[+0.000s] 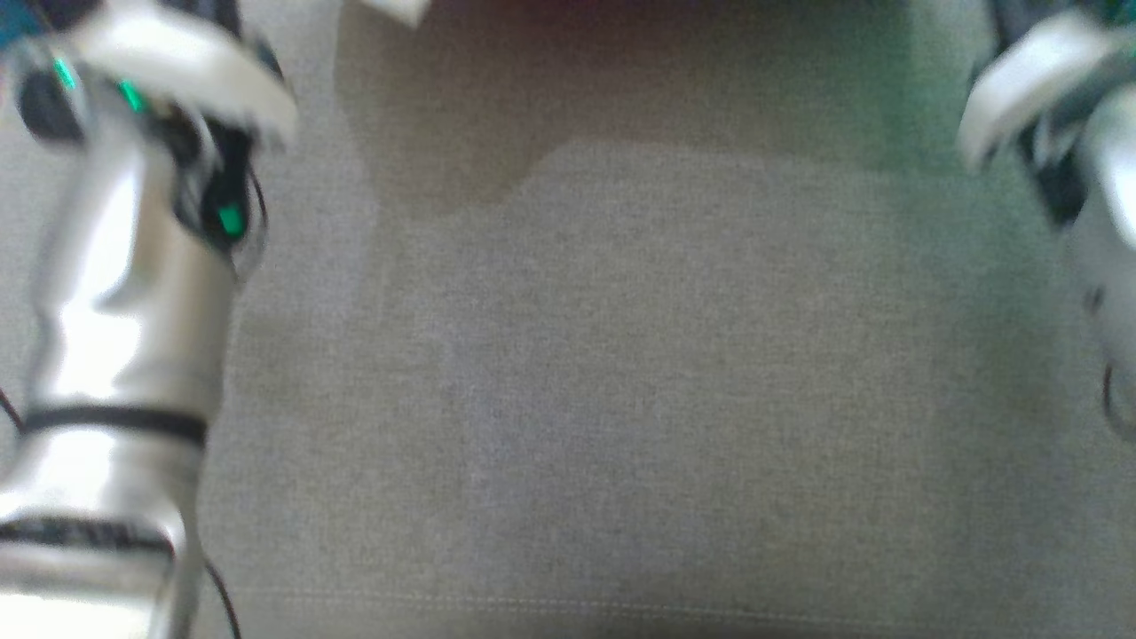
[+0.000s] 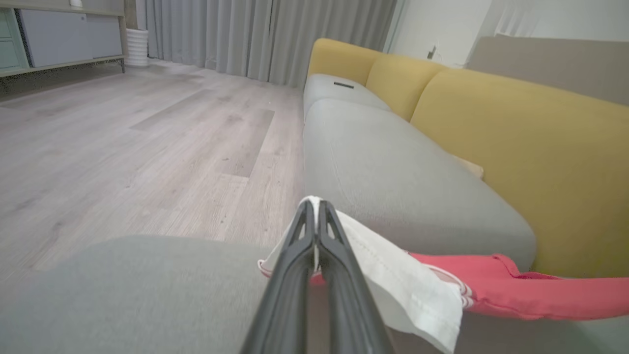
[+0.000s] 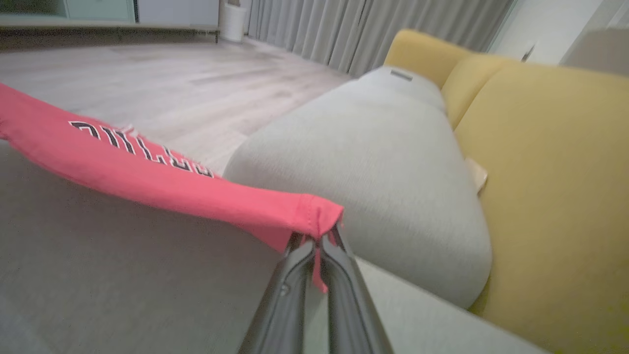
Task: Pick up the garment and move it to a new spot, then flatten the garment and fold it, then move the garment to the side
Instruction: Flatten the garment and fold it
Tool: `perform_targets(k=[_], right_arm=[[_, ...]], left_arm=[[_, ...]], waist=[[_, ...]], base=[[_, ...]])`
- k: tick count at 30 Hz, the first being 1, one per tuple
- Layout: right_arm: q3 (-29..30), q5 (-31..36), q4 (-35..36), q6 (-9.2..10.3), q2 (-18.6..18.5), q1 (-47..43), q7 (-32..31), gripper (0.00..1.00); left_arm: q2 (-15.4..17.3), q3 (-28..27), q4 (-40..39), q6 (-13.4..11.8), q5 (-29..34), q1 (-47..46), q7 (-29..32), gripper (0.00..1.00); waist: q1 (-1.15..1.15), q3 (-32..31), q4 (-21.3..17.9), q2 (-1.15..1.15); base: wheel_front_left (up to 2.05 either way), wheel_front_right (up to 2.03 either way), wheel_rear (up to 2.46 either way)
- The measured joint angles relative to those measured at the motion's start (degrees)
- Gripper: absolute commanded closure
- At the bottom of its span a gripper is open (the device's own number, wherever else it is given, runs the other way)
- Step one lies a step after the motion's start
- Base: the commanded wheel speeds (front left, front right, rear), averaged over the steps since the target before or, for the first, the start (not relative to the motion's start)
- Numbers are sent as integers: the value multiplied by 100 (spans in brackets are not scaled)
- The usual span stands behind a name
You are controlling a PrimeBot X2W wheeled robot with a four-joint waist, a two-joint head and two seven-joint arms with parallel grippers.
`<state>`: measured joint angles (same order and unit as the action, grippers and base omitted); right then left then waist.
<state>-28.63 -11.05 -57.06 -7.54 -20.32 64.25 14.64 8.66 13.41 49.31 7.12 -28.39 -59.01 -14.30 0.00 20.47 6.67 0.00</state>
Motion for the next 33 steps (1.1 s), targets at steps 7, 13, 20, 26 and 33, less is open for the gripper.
perform_targets(k=[7, 13, 20, 26, 33], right_arm=[[-1532, -1181, 24, 0, -352, -1032, -233, 100], [-2619, -2150, 609, 0, -821, -1522, -751, 100], [-3601, -2933, 1202, 0, -1318, -1839, -1128, 100], [-4236, -3518, 1722, 0, -1646, -2107, -1450, 100], [-4484, -3902, 2430, 0, -2043, -2496, -2059, 100]], left_arm=[[339, 854, -647, 2, 44, 1676, 0, 100], [801, 1319, -1062, 43, 158, 2608, 1, 100], [1147, 1742, -1389, 43, 31, 3437, 4, 100], [1483, 1896, -1862, 43, -169, 4095, 154, 100], [1890, 1933, -2841, -63, -314, 4879, 553, 100]], waist=[[0, -513, 46, 0], [0, -950, 34, 0], [0, -1432, 3, 0], [0, -1818, -8, 0], [0, -2129, -6, 0]], base=[[0, 0, 0], [0, 0, 0], [0, 0, 0], [0, 0, 0], [0, 0, 0]])
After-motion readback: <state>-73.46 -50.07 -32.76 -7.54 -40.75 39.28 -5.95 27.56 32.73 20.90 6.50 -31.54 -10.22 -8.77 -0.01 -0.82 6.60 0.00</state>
